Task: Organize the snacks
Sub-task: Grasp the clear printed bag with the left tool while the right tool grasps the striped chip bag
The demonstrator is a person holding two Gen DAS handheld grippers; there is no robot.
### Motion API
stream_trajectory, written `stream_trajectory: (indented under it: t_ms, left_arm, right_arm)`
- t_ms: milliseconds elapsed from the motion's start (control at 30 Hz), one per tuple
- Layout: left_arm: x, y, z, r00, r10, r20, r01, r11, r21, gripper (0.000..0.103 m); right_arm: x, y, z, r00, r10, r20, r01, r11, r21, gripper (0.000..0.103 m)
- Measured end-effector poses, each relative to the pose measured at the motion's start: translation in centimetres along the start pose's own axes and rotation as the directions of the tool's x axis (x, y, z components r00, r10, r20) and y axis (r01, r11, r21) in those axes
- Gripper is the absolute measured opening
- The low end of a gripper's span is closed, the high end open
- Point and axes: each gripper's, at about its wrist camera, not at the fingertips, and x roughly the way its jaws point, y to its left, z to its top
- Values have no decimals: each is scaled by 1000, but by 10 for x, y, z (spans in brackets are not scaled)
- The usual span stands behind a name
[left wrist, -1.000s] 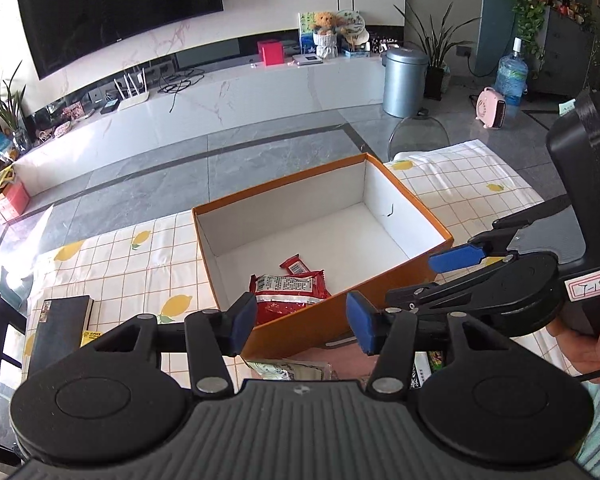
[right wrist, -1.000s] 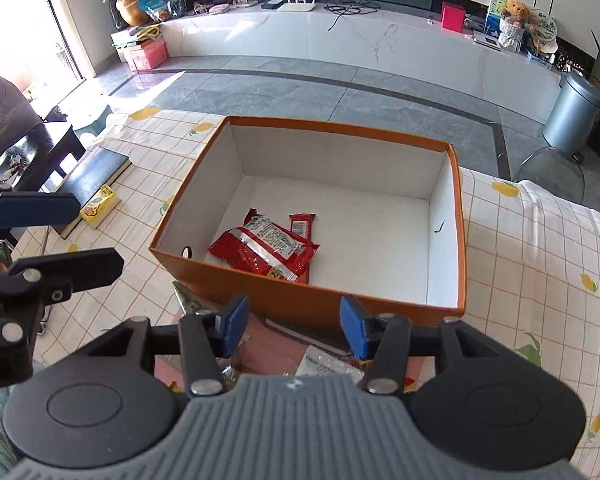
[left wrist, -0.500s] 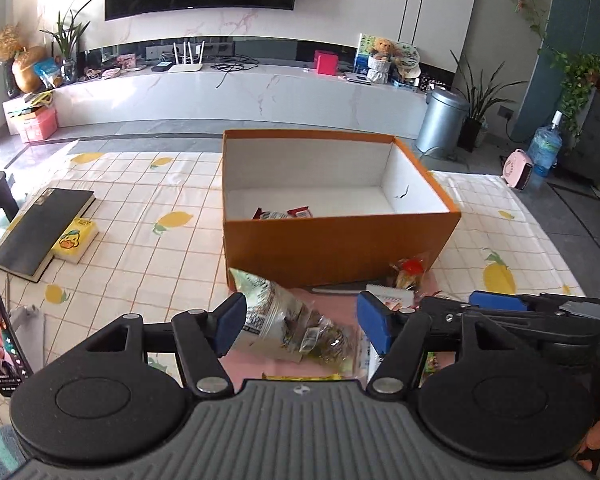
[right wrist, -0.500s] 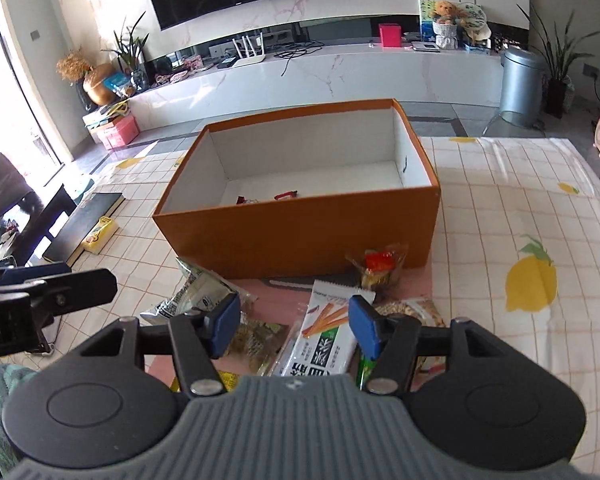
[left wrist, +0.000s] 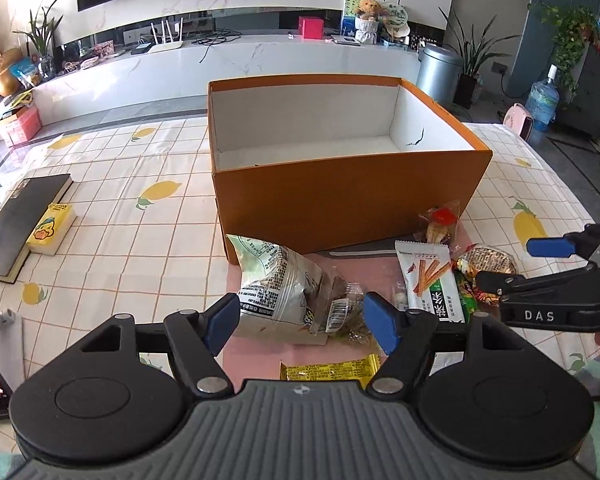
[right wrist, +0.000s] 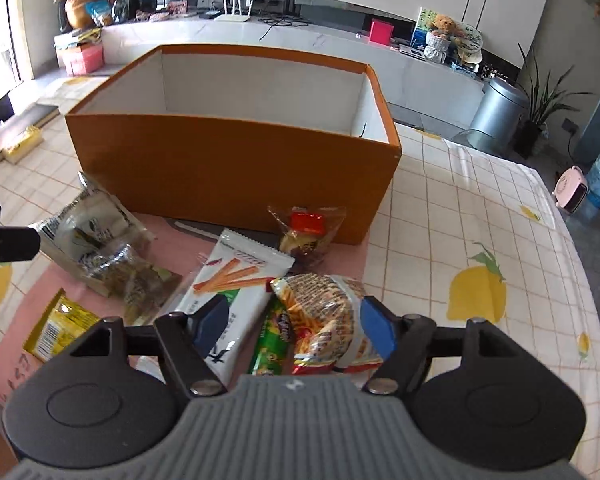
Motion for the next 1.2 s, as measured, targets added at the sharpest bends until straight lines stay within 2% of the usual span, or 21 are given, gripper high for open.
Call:
stream_trajectory:
  t_ms: [133,267,533,667,800,1000,1200]
  left_arm:
    - [19,4,4,999,34,-32,-33,999,29,86]
    - [35,10,5,997,39,-68,-37,999,25,86]
    - [58,13,7,992,31,-120,-27,999,32,87]
    - [66,15,9,990,45,-135,-41,999,29,87]
    - [73,16,9,988,49,-148,-48,999,12,87]
    - [80,17,8,986,53,-161,-52,999,9,85]
    - [86,19,7,986,44,-159,-46,999,-9,70]
  right_arm:
    - [20,-20,1,997,29,-69,-25,997,72,71]
    - [35,-26,-4,989,55,-139,-36,990,135,71]
    - [50,-32,-6,981,61,-187,-25,981,191,72]
    - [52,-36,-8,980,77,-184,-33,973,229,69]
    - [51,-38,-8,981,86,-172,-42,968,247,58]
    - [53,-39,-8,984,86,-159,-44,967,252,51]
    - [51,-37,-10,986,72,-153,-32,968,250,45]
